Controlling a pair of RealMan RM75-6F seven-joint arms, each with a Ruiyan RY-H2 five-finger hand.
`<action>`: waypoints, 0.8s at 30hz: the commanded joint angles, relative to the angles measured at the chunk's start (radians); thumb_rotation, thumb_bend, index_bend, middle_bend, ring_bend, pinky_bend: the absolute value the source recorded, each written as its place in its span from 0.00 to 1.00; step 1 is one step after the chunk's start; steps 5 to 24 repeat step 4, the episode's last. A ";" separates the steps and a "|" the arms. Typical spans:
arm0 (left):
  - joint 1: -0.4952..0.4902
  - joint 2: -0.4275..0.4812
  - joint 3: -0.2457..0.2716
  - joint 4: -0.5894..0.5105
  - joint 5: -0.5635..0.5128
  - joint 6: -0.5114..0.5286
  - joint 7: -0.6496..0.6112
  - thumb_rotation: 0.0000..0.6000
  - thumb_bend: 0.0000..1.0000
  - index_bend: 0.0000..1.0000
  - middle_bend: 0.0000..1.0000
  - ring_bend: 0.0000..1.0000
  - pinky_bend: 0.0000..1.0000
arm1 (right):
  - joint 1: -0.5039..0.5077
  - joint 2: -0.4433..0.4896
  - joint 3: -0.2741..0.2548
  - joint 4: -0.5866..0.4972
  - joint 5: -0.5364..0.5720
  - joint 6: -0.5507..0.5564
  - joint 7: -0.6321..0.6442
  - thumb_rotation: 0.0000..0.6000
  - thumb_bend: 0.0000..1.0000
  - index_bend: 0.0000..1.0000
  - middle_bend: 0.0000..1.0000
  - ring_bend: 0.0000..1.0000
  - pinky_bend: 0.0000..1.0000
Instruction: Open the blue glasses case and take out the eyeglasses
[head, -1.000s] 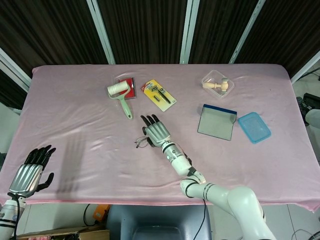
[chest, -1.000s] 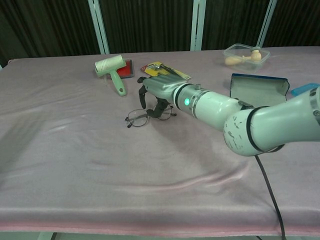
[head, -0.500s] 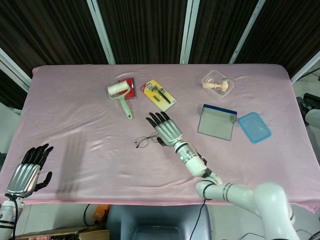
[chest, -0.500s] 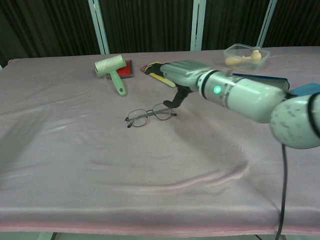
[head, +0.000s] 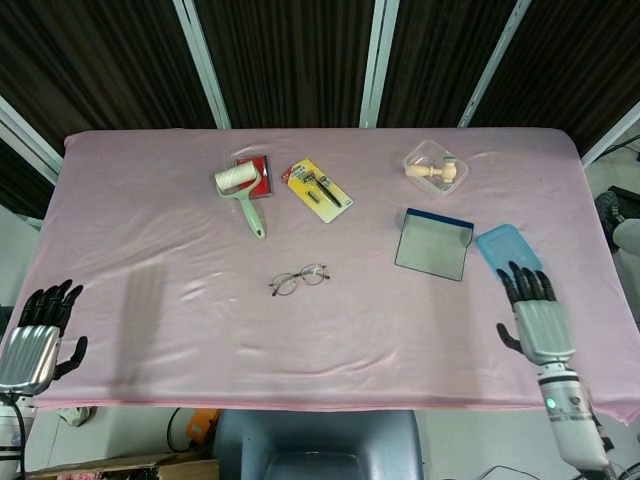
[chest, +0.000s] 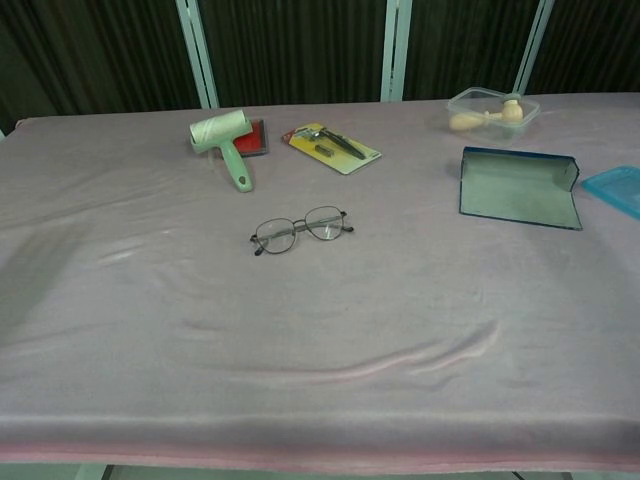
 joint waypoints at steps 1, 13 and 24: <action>-0.001 0.004 0.001 -0.006 -0.010 -0.011 0.008 1.00 0.42 0.00 0.00 0.00 0.02 | -0.079 0.035 -0.040 0.065 -0.075 0.061 0.106 1.00 0.45 0.00 0.00 0.00 0.00; -0.004 0.006 0.008 -0.017 -0.003 -0.022 0.021 1.00 0.42 0.00 0.00 0.00 0.02 | -0.097 0.037 -0.031 0.066 -0.105 0.086 0.108 1.00 0.45 0.00 0.00 0.00 0.00; -0.004 0.006 0.008 -0.017 -0.003 -0.022 0.021 1.00 0.42 0.00 0.00 0.00 0.02 | -0.097 0.037 -0.031 0.066 -0.105 0.086 0.108 1.00 0.45 0.00 0.00 0.00 0.00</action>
